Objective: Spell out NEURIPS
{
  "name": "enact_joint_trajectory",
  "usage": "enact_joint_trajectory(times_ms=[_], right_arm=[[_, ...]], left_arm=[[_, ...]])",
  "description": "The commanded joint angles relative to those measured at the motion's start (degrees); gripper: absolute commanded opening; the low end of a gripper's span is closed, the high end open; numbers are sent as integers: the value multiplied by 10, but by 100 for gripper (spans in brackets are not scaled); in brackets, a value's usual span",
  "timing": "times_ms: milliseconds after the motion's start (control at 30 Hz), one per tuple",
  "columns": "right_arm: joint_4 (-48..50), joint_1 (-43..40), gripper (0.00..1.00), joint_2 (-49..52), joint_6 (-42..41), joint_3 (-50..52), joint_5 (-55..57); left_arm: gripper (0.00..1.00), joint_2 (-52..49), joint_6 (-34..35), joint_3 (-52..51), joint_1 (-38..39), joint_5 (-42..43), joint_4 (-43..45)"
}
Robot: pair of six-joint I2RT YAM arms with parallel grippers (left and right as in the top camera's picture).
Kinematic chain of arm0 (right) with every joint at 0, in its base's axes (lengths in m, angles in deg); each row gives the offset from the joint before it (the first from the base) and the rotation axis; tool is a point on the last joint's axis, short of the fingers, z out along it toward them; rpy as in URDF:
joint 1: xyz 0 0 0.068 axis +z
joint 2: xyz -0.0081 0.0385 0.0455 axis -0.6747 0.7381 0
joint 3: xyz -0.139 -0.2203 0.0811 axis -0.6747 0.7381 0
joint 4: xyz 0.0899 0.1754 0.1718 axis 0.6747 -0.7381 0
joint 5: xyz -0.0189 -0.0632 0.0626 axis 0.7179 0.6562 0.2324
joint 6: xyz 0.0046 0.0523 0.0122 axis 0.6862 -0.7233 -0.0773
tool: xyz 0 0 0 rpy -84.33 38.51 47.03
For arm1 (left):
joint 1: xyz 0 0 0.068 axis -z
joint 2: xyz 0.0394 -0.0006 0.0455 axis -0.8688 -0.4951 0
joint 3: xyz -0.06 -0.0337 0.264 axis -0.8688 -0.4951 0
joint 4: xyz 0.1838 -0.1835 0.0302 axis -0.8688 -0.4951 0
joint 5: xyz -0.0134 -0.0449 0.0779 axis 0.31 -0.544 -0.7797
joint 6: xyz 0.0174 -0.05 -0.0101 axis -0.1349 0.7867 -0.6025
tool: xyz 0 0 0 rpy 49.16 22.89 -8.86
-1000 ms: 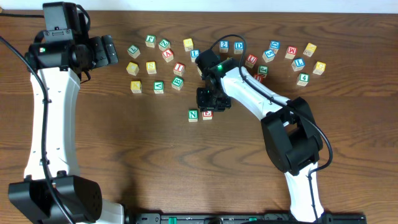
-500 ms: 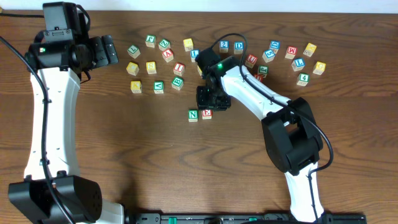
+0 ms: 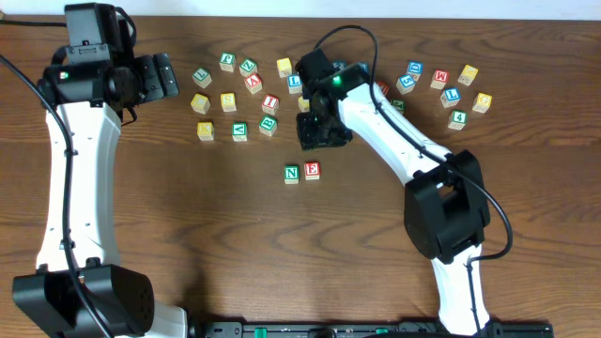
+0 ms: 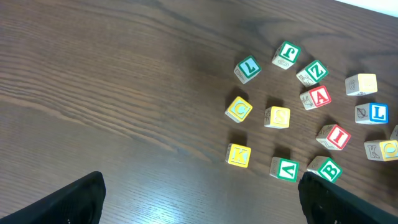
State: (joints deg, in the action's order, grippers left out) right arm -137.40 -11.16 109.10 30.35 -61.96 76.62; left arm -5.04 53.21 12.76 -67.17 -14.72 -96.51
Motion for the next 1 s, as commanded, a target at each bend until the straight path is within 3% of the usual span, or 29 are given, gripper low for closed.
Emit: enact_joint_trajectory(times_ms=[0, 167, 433, 633, 700, 733, 767, 867, 967], right_arm=[[-21, 0, 39, -17, 26, -9, 7], [-37, -2, 35, -17, 26, -9, 7], [-33, -37, 41, -76, 56, -12, 11], [-42, -93, 47, -119, 62, -12, 12], [-41, -118, 55, -120, 69, -12, 12], [-41, -127, 59, -119, 73, -11, 12], [-40, -139, 62, -118, 79, -11, 12], [-40, -159, 66, -116, 88, -11, 12], [-39, -172, 69, -116, 88, -11, 12]], left_arm=[[98, -5, 5, 1, 2, -9, -2], [98, -5, 5, 1, 2, -9, -2], [98, -5, 5, 1, 2, 3, -2], [98, -5, 5, -1, 3, 127, -30], [100, -6, 5, -7, 7, 168, -29], [83, -7, 5, -13, 12, 172, -29], [47, -10, 8, -23, 21, 172, -30], [31, -24, 43, -46, 44, 171, -29], [30, -48, 75, -68, 80, 168, -28]])
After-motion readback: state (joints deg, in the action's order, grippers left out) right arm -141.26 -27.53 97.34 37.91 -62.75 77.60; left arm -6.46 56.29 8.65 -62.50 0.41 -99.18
